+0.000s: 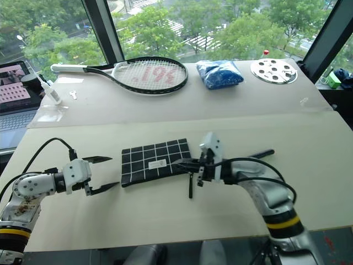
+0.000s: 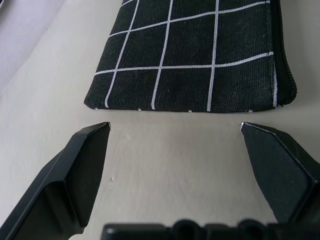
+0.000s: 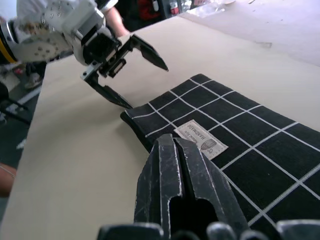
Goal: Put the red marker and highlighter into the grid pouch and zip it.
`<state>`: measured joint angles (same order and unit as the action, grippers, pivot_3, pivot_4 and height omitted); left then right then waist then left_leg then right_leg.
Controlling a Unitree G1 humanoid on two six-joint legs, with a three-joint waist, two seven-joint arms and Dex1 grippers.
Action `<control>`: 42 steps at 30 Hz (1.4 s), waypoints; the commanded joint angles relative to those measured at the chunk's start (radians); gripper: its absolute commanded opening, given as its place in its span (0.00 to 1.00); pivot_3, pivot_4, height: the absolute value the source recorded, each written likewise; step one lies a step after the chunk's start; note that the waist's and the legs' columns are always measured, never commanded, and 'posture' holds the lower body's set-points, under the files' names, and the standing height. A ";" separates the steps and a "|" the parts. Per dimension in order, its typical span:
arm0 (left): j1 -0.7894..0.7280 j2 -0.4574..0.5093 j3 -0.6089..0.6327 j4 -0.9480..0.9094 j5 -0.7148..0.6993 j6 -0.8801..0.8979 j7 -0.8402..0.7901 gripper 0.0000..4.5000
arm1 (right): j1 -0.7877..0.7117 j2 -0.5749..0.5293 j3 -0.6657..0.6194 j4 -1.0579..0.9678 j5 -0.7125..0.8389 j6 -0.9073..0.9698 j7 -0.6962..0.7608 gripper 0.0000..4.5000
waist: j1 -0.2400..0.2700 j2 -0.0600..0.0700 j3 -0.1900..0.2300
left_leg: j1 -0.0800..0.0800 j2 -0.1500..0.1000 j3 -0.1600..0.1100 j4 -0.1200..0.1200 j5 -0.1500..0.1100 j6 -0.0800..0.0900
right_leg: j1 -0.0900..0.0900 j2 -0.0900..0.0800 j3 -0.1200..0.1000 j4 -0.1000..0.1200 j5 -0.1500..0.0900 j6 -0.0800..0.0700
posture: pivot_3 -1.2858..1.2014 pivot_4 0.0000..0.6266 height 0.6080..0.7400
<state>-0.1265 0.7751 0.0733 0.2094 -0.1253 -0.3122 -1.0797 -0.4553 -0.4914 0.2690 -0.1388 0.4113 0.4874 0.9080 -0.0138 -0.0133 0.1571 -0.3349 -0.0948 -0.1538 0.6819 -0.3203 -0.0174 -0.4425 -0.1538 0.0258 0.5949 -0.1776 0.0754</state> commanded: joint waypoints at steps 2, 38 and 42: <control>-0.013 -0.003 -0.045 -0.010 0.022 -0.042 -0.001 1.00 | -0.082 -0.002 0.095 0.126 -0.188 -0.103 -0.006 0.01 | 0.002 0.000 0.000 | 0.000 0.000 0.000 0.000 0.000 0.000 | 0.000 0.000 0.000 0.000 0.000 0.000 | 0.52 0.24 1.00; -0.161 -0.058 -0.174 0.180 0.069 -0.246 0.003 0.01 | -0.038 0.026 0.178 0.209 -0.395 -0.199 0.089 0.00 | -0.004 0.001 -0.010 | 0.012 0.004 0.007 -0.001 -0.003 0.000 | 0.006 0.001 -0.005 0.000 0.002 -0.002 | 0.52 0.24 1.00; -0.143 -0.062 -0.179 0.175 0.082 -0.252 0.030 0.01 | -0.057 0.065 0.106 0.218 -0.332 -0.159 0.066 0.00 | -0.004 0.001 -0.010 | 0.012 0.004 0.007 -0.001 -0.003 0.000 | 0.006 0.001 -0.005 0.000 0.002 -0.002 | 0.52 0.24 1.00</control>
<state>-0.2762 0.7078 -0.1169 0.3837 -0.0547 -0.5660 -1.0762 -0.5175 -0.4507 0.4115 0.0612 0.0362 0.2865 0.9781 -0.0173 -0.0127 0.1470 -0.3226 -0.0904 -0.1466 0.6811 -0.3235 -0.0175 -0.4370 -0.1528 0.0208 0.5950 -0.1759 0.0730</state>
